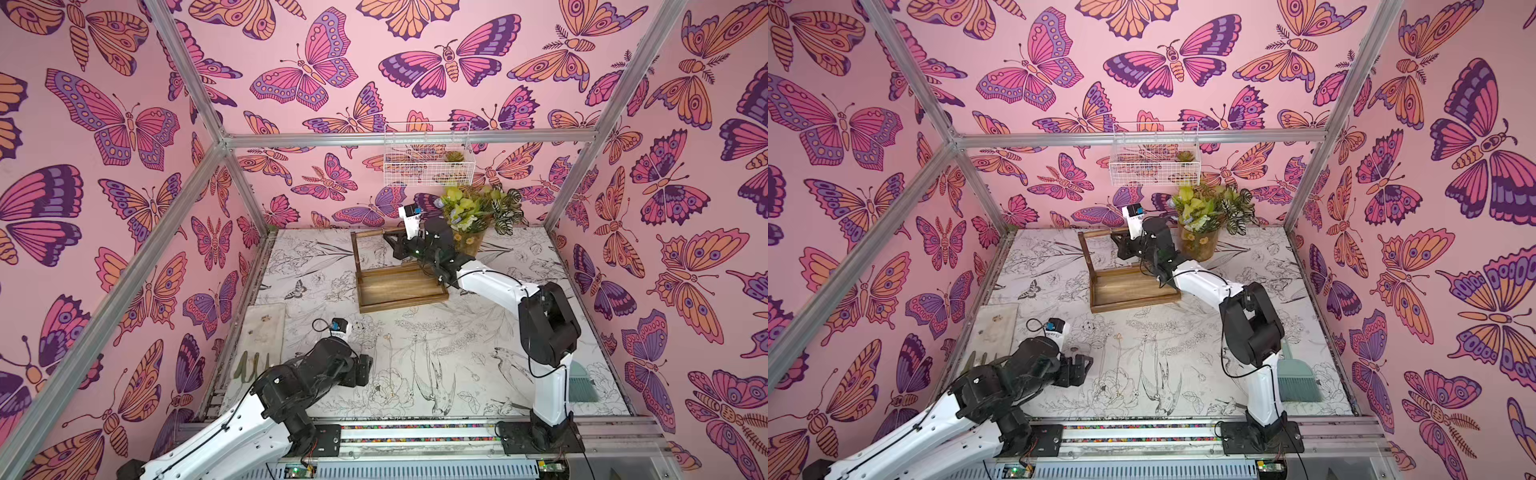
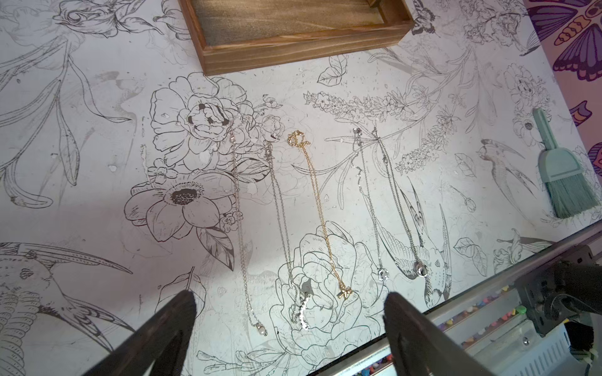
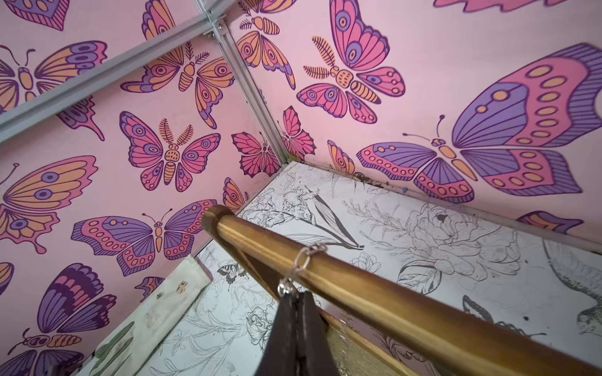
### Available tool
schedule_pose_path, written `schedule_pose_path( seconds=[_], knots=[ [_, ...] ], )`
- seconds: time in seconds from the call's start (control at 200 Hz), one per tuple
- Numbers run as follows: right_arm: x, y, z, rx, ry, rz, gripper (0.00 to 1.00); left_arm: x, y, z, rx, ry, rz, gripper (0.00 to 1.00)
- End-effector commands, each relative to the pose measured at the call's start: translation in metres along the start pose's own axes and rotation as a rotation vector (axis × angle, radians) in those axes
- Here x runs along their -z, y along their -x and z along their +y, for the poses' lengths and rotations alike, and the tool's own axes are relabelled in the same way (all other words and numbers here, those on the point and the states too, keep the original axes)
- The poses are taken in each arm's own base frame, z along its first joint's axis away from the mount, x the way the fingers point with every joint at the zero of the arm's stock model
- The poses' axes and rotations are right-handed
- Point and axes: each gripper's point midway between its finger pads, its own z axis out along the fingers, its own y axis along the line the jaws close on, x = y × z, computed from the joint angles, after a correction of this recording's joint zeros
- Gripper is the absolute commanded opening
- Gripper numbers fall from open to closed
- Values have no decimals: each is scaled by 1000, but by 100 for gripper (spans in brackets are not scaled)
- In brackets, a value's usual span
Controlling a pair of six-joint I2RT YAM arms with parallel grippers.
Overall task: Take the necklace off the jewelry display stand
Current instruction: Take off the necklace from the stand.
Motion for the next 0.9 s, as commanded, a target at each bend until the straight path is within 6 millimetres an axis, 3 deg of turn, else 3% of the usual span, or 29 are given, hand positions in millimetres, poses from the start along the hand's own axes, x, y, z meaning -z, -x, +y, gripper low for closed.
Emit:
schedule_pose_path(
  seconds=[0.0, 0.375, 0.896],
  knots=[
    [16, 20, -6, 44, -35, -35, 0, -6, 0, -4, -4, -17, 6, 92],
    [57, 42, -44, 59, -154, -31, 0, -19, 14, -22, -30, -47, 5, 92],
    [102, 57, -92, 42, -312, -29, 0, -37, 34, -52, -68, -111, -3, 92]
  ],
)
